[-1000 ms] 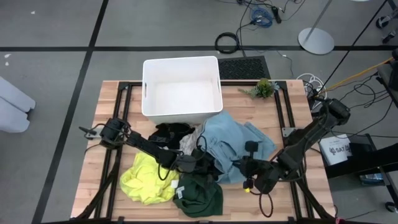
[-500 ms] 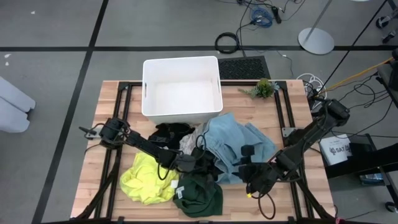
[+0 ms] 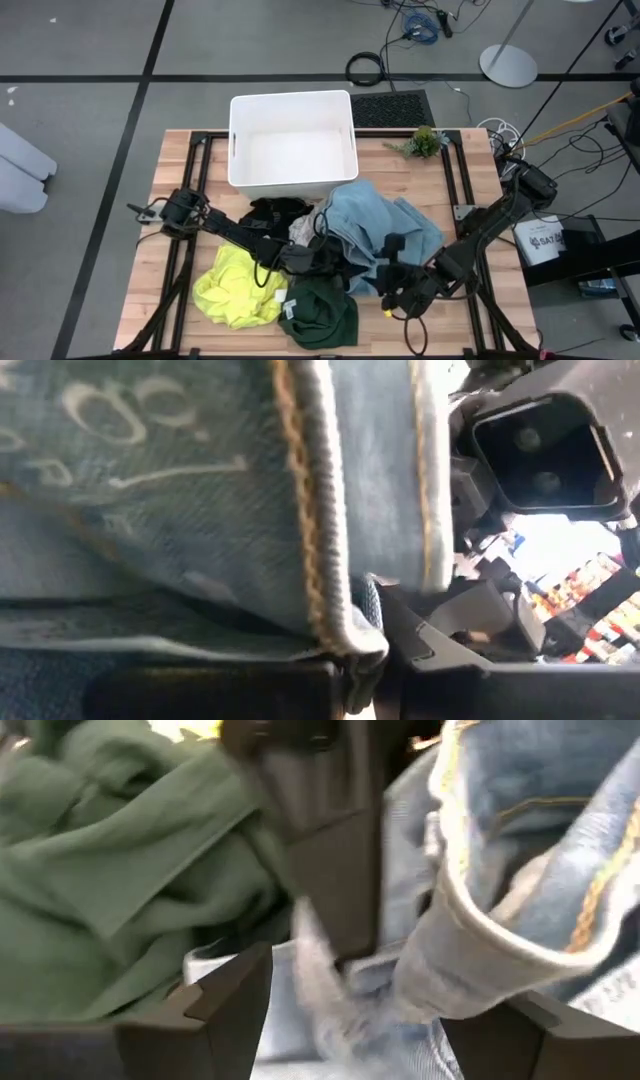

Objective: Fold laundry
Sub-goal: Fold the denim pants

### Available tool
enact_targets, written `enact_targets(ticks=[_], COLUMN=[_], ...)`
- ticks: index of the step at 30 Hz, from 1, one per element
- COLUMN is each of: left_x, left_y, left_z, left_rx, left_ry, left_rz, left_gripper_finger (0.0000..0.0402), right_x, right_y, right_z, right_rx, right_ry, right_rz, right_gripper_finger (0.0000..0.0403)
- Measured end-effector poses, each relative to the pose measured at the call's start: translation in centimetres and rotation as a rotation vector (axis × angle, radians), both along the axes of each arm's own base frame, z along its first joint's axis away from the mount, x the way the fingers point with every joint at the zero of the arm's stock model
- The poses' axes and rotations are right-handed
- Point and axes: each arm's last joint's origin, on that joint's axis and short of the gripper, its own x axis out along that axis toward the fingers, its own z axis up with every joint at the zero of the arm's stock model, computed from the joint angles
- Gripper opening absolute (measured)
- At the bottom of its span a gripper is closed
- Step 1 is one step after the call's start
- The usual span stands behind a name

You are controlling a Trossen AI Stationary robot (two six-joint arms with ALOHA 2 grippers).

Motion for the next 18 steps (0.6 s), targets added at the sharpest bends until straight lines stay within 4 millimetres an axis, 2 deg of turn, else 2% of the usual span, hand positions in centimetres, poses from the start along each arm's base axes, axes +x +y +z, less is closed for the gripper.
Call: enact_targets(ticks=[4,7,11,14,18], left_x=[-0.01,-0.03,-0.03,0.01,-0.05], left_y=[-0.1,-0.16,-0.19,-0.2,0.25], left_z=[0.58,0.94,0.93,0.61,0.53], left_rx=[-0.025,-0.035,-0.035,-0.032,-0.076], left_ry=[-0.057,-0.091,-0.089,-0.053,0.04], left_rz=[-0.032,-0.057,-0.069,-0.082,-0.19], left_gripper_finger=[0.0018,0.0018,0.0027,0.0054,0.0103], right_x=[0.08,0.09,0.07,-0.17,-0.25], right_y=[-0.12,-0.21,-0.21,0.03,0.24], right_z=[0.15,0.2,0.18,0.13,0.89], right_rx=[-0.012,-0.035,-0.049,-0.075,-0.069], right_ry=[-0.033,-0.048,-0.04,-0.023,-0.009], right_rz=[-0.039,-0.057,-0.048,-0.017,-0.018], right_gripper_finger=[0.0228,0.0192,0.0105,0.0028,0.0023])
